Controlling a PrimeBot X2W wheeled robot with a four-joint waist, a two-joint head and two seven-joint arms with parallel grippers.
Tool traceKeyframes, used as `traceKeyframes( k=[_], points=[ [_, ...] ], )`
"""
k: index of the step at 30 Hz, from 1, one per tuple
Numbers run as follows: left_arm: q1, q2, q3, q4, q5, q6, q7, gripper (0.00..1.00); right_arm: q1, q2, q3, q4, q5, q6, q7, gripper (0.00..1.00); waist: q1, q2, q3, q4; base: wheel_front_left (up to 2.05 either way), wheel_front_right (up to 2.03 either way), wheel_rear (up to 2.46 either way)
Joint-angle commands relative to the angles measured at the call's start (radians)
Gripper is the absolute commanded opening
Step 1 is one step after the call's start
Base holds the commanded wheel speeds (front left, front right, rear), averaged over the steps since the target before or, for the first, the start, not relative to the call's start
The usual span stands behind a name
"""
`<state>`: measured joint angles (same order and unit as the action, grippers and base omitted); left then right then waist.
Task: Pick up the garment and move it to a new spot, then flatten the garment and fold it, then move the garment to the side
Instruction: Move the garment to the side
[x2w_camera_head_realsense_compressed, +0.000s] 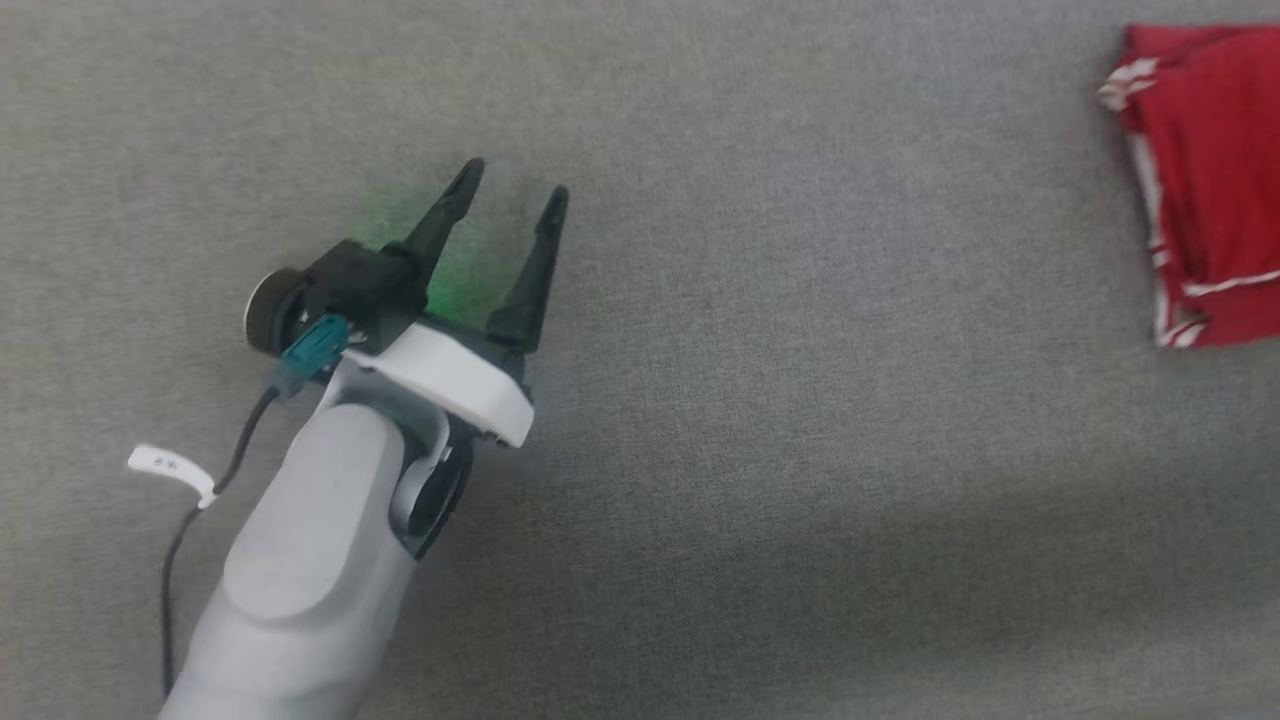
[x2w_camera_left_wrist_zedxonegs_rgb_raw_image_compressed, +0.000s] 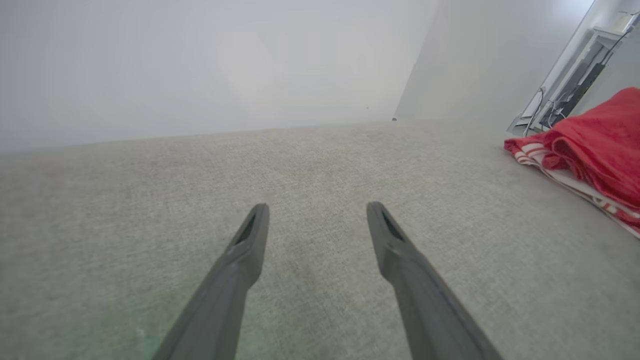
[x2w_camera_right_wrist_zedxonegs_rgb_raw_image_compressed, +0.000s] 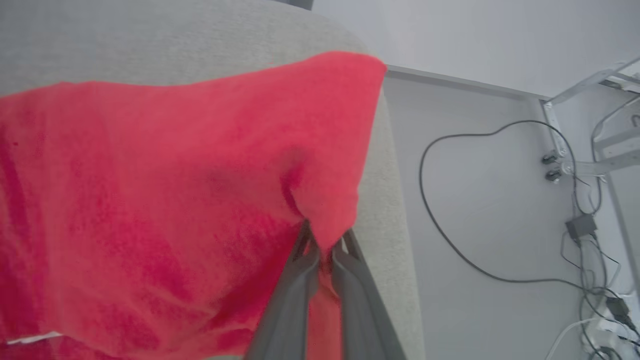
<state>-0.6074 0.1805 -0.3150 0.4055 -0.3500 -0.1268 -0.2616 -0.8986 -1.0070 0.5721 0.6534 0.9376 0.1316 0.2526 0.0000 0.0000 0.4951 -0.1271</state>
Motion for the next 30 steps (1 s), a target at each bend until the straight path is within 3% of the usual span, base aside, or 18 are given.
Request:
traceKeyframes(
  k=[1, 10, 20, 21, 23, 24, 25, 30],
  points=[
    [-0.016, 0.000, -0.002, 0.002, 0.010, -0.002, -0.003, 1.00, -0.014, -0.004, 0.003, 0.003, -0.009, -0.002, -0.011, 0.00, 0.0000, 0.0000, 0.020, -0.010, 0.00, 0.00, 0.00],
    [-0.092, -0.010, -0.059, 0.029, 0.008, -0.004, -0.002, 1.00, -0.118, -0.036, 0.105, 0.151, -0.105, -0.002, -0.152, 0.00, 0.0000, 0.0000, 0.089, 0.005, 0.00, 0.00, 0.00],
    [-0.111, -0.008, -0.088, 0.032, -0.007, -0.003, 0.000, 1.00, -0.175, 0.027, 0.187, 0.280, -0.116, -0.002, -0.194, 0.00, 0.0000, 0.0000, 0.114, 0.035, 0.00, 0.00, 0.00],
    [-0.110, -0.006, -0.086, 0.030, -0.009, -0.003, 0.000, 1.00, -0.178, 0.033, 0.190, 0.288, -0.110, -0.002, -0.196, 0.04, 0.0000, 0.0000, 0.115, 0.036, 0.00, 0.00, 0.00],
    [-0.108, -0.001, -0.083, 0.027, -0.011, -0.003, 0.000, 1.00, -0.193, 0.036, 0.197, 0.310, -0.111, -0.002, -0.206, 0.37, 0.0000, 0.0000, 0.114, 0.038, 0.00, 0.00, 0.00],
    [-0.107, 0.002, -0.081, 0.025, -0.011, -0.003, 0.000, 1.00, -0.197, 0.039, 0.201, 0.319, -0.110, -0.002, -0.208, 0.78, 0.0000, 0.0000, 0.114, 0.038, 0.00, 0.00, 0.00],
    [-0.105, 0.005, -0.078, 0.023, -0.011, -0.003, 0.000, 1.00, -0.199, 0.047, 0.204, 0.326, -0.105, -0.002, -0.213, 1.00, 0.0000, 0.0000, 0.113, 0.038, 0.00, 0.00, 0.00],
    [-0.090, 0.012, -0.059, -0.002, -0.028, -0.001, -0.001, 1.00, -0.233, 0.058, 0.217, 0.376, -0.099, -0.002, -0.237, 1.00, 0.0000, 0.0000, 0.093, 0.035, 0.00, 0.00, 0.00]
  ],
)
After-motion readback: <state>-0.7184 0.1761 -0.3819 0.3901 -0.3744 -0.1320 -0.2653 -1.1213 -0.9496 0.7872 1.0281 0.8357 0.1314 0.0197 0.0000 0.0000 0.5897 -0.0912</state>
